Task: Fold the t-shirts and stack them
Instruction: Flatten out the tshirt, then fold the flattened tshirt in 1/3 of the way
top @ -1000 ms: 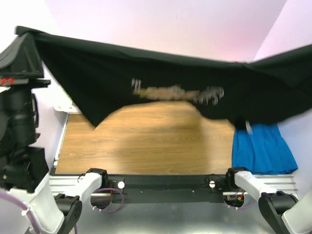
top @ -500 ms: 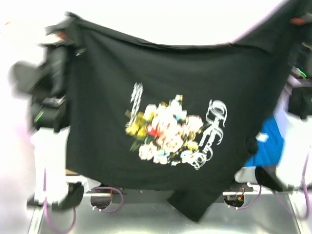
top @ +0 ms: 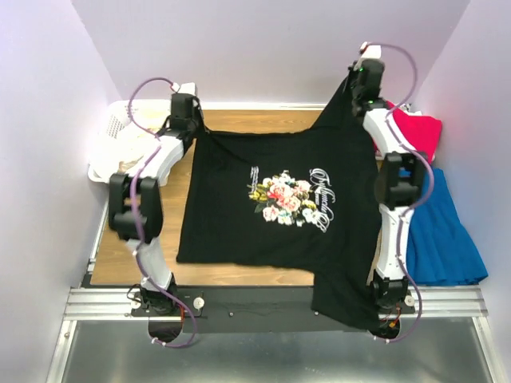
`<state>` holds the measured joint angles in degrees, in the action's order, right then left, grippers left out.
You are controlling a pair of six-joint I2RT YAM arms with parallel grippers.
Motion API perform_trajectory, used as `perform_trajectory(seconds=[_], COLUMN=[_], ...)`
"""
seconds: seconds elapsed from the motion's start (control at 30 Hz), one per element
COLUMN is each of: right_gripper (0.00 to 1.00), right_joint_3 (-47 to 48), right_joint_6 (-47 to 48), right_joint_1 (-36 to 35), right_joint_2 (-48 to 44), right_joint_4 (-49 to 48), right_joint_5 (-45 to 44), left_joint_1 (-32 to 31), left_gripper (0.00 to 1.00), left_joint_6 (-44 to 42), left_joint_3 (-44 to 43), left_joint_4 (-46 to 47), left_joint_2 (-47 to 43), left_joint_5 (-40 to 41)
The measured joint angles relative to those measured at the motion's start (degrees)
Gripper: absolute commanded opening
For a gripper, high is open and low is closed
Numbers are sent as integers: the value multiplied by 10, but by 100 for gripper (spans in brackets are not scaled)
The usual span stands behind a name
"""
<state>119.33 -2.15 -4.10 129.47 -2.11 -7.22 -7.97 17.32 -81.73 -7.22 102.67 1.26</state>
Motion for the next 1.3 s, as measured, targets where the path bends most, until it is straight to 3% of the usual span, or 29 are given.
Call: perform_trajectory(seconds=[0.2, 0.33, 0.43, 0.83, 1.3], right_gripper=[1, 1, 1, 1, 1], right_joint_3=[153, 185, 191, 159, 5], right_joint_6=[-29, -38, -40, -45, -56], right_joint_1=[0, 0, 0, 1, 1], right_joint_2=[194, 229, 230, 209, 46], right_joint_4=[9, 6, 0, -13, -18], right_joint_5=[12, 9, 4, -20, -23], left_joint_1=[1, 9, 15, 63, 73], left_gripper=[0, 0, 0, 0, 0], left_joint_6=[26, 35, 40, 66, 61], left_joint_3=[-210, -402, -479, -450, -450], left_joint_4=[-10, -34, -47, -12, -2], left_joint_2=[230, 362, 408, 406, 402], left_joint_5=[64, 84, 87, 88, 62])
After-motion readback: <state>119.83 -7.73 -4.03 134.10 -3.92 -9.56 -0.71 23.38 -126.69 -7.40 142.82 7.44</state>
